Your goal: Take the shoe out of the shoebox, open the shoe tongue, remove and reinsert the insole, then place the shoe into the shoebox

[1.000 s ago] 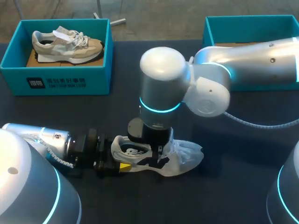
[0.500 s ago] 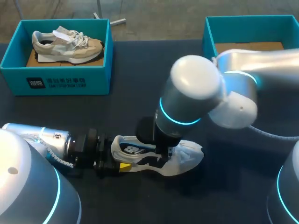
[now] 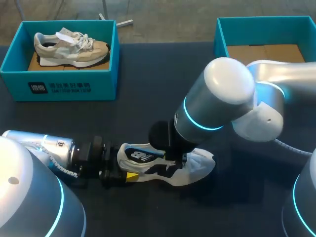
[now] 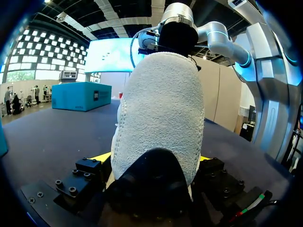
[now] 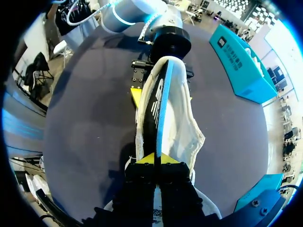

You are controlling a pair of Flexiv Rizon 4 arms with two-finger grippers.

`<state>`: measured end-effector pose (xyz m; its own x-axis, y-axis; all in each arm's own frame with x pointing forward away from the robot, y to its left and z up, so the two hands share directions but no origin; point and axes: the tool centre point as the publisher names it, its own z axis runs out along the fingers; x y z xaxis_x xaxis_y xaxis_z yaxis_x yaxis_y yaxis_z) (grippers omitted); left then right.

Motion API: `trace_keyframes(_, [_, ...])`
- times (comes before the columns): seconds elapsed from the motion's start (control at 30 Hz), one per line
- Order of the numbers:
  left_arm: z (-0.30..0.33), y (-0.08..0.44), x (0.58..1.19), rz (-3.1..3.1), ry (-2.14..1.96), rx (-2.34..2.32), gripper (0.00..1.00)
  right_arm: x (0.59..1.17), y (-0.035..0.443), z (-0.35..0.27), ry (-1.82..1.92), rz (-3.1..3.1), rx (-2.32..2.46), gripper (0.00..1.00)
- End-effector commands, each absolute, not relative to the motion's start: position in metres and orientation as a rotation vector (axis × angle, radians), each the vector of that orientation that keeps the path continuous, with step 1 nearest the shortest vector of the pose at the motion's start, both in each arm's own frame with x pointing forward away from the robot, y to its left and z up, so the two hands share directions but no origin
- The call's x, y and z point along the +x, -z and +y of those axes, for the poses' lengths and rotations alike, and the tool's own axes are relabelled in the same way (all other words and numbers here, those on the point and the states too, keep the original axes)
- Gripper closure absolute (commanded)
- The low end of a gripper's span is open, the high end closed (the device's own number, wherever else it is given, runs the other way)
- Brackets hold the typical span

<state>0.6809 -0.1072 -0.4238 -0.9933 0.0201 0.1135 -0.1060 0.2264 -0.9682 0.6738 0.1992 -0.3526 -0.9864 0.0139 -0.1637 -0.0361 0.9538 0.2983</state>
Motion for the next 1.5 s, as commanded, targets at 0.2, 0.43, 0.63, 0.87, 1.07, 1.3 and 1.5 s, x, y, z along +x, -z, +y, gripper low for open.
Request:
trace_keyframes(0.2, [-0.107, 0.426, 0.682, -2.381, -1.889, 0.086, 1.0, 0.676, 0.354, 0.203, -0.433, 2.972, -0.041, 0.7])
trace_keyframes(0.43, [-0.107, 0.426, 0.682, -2.381, -1.889, 0.086, 1.0, 0.675, 0.345, 0.201, -0.402, 2.982, -0.034, 0.66])
trace_keyframes(0.63, [-0.107, 0.426, 0.682, -2.381, -1.889, 0.086, 1.0, 0.678, 0.341, 0.209, -0.411, 3.004, -0.062, 0.69])
trace_keyframes(0.87, [-0.107, 0.426, 0.682, -2.381, -1.889, 0.086, 1.0, 0.681, 0.335, 0.222, -0.444, 3.016, -0.089, 0.66])
trace_keyframes(1.07, [-0.107, 0.426, 0.682, -2.381, -1.889, 0.086, 1.0, 0.683, 0.333, 0.235, -0.48, 3.034, -0.127, 0.67])
trace_keyframes(1.3, [-0.107, 0.426, 0.682, -2.381, -1.889, 0.086, 1.0, 0.682, 0.333, 0.242, -0.495, 3.057, -0.152, 0.73])
trace_keyframes(1.5, [-0.107, 0.426, 0.682, -2.381, -1.889, 0.086, 1.0, 0.681, 0.335, 0.245, -0.514, 3.07, -0.165, 0.73])
